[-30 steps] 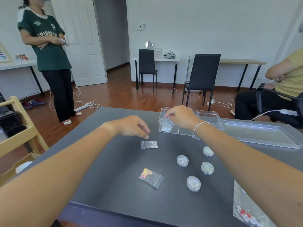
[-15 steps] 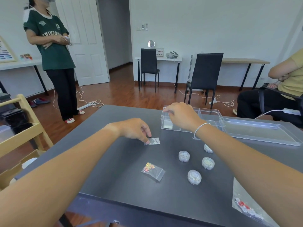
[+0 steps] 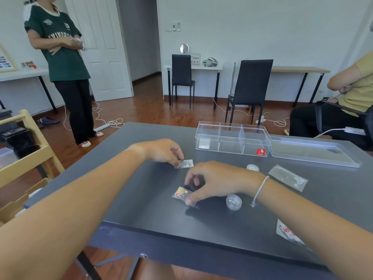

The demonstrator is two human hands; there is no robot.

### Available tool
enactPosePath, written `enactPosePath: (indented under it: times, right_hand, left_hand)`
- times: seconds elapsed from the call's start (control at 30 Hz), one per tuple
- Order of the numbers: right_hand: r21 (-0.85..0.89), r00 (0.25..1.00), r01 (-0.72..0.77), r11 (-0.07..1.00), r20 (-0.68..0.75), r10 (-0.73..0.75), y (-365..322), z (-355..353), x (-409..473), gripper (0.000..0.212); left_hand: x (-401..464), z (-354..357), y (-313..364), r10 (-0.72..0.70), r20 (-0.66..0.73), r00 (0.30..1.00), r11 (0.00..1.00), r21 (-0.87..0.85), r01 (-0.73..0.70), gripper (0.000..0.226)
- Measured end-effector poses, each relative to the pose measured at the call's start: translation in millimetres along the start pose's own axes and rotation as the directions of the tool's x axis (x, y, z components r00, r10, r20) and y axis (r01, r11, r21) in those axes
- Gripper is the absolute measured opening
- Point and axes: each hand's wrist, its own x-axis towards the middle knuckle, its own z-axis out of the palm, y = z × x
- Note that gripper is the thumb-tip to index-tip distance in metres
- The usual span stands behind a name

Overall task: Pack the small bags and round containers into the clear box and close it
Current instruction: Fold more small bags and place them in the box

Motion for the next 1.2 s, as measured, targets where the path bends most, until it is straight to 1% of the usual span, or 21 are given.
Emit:
enactPosePath:
  times: [0.1,0.23,0.37,0.43,0.57,0.73,0.97,1.07,1.13,1.2]
  right_hand:
    - [-0.079,1.000,-0.007,0.997,0.001,0.007,-3.7,3.9,-2.1,0.046]
    - [-0.042,1.000,-0.022,0.999,0.007,0.023,-7.4,4.9,-2.9,0.039]
    - [-0.014,1.000,-0.014,1.000,0.013,0.015,-10.2,6.4,-4.4,0.036]
    - [0.010,1.000,-0.005,1.000,0.010,0.005,-10.9,6.6,-4.8,0.031]
    - [-0.002,1.000,0.018,1.000,-0.020,-0.018,-9.1,5.8,-4.7,0.011]
    - [-0.015,0.999,0.009,1.000,-0.039,-0.010,-4.5,1.9,-4.3,0.002]
    - [0.028,0.994,-0.002,1.000,-0.108,0.005,3.5,-12.1,-5.3,0.013]
    - [0.051,0.991,-0.016,0.999,-0.134,0.023,7.8,-19.5,-5.2,0.014]
    - [0.055,0.987,-0.020,0.998,-0.160,0.029,10.7,-26.4,-5.0,0.014]
    - [0.065,0.980,-0.023,0.998,-0.194,0.035,14.1,-34.8,-3.9,0.017]
  left_hand:
    - [-2.4,0.3,0.0,-0.017,0.007,1.000,1.000,-0.013,0.017,0.022]
    - [-5.8,1.3,2.2,-0.047,0.004,0.999,0.999,-0.014,0.047,0.026]
    - [-7.2,2.5,3.5,-0.047,0.001,0.999,0.999,-0.022,0.047,0.023]
    - [-7.9,2.5,3.9,-0.045,-0.004,0.999,0.999,-0.026,0.045,0.020]
    - [-10.3,2.3,2.4,-0.039,-0.023,0.999,0.998,-0.049,0.038,0.017]
    - [-14.4,3.9,-1.3,-0.022,-0.062,0.998,1.000,0.016,0.023,0.035]
    - [-12.6,2.5,-1.0,-0.022,-0.040,0.999,0.999,0.027,0.023,0.031]
    - [-12.3,0.6,-1.4,-0.017,-0.036,0.999,1.000,0.008,0.018,0.021]
    - [-13.5,-2.1,-2.1,-0.012,-0.049,0.999,1.000,-0.029,0.010,0.013]
    - [-14.9,-4.7,-3.7,-0.001,-0.075,0.997,0.999,-0.041,-0.002,0.010]
